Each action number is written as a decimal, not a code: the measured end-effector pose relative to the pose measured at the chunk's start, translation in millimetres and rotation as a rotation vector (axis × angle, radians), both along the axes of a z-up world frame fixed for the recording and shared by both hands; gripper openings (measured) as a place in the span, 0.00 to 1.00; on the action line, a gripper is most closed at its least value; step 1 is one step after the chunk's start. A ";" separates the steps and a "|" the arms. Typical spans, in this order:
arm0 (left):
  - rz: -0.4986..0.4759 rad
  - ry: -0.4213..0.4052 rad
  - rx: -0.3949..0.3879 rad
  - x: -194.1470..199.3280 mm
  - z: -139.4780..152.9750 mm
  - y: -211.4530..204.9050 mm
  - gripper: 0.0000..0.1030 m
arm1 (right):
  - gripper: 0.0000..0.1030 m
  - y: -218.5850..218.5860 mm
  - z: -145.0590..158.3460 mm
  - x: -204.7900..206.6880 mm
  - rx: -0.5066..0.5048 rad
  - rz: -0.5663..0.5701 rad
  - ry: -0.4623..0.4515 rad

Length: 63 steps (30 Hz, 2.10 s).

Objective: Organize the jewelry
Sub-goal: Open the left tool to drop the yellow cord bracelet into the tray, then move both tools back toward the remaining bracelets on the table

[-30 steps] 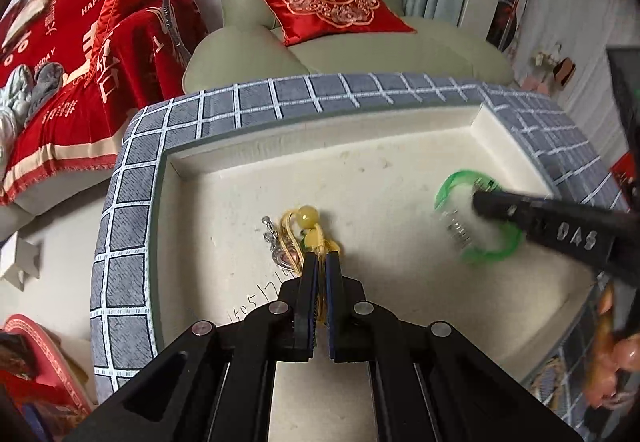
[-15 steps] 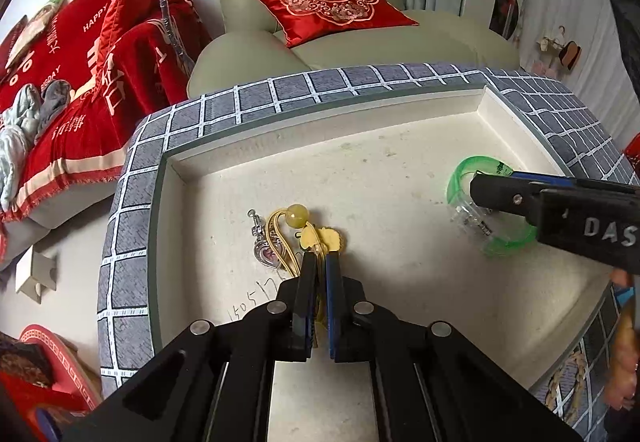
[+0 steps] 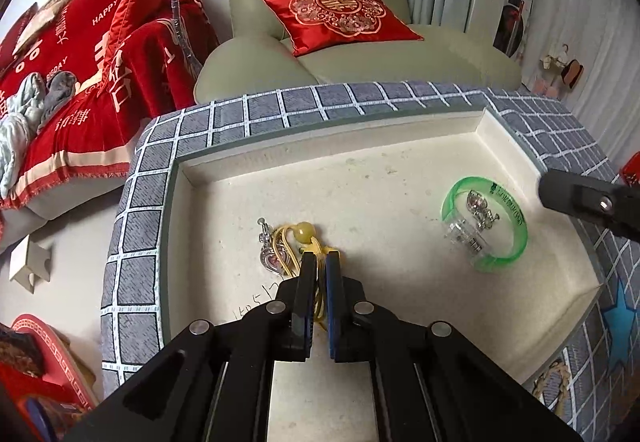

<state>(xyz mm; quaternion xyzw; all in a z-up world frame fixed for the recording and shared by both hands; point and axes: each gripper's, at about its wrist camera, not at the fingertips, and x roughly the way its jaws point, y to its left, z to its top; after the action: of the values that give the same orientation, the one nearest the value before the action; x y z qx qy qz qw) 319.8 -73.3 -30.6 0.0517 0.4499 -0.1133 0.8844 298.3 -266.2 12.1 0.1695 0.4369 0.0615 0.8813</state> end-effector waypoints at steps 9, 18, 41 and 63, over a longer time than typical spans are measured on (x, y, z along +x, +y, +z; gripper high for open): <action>0.024 -0.003 -0.008 -1.8 6.8 5.5 0.20 | 0.59 -4.7 7.6 -22.7 0.015 -0.013 -0.014; 0.032 -0.002 -0.027 -3.7 11.4 5.9 0.20 | 0.59 -11.6 5.2 -34.8 0.021 -0.034 -0.010; 0.062 -0.067 -0.087 -28.0 41.9 20.8 1.00 | 0.67 -26.7 8.2 -66.9 0.020 -0.077 -0.010; 0.080 -0.067 -0.028 -52.5 18.2 56.4 1.00 | 1.00 -12.5 20.6 -118.9 -0.010 -0.032 -0.022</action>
<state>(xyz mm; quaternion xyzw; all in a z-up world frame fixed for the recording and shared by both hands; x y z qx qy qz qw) 267.3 -16.8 -12.4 0.0251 0.4201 -0.0822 0.9034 179.4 -278.7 32.7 0.1712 0.4248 0.0471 0.8877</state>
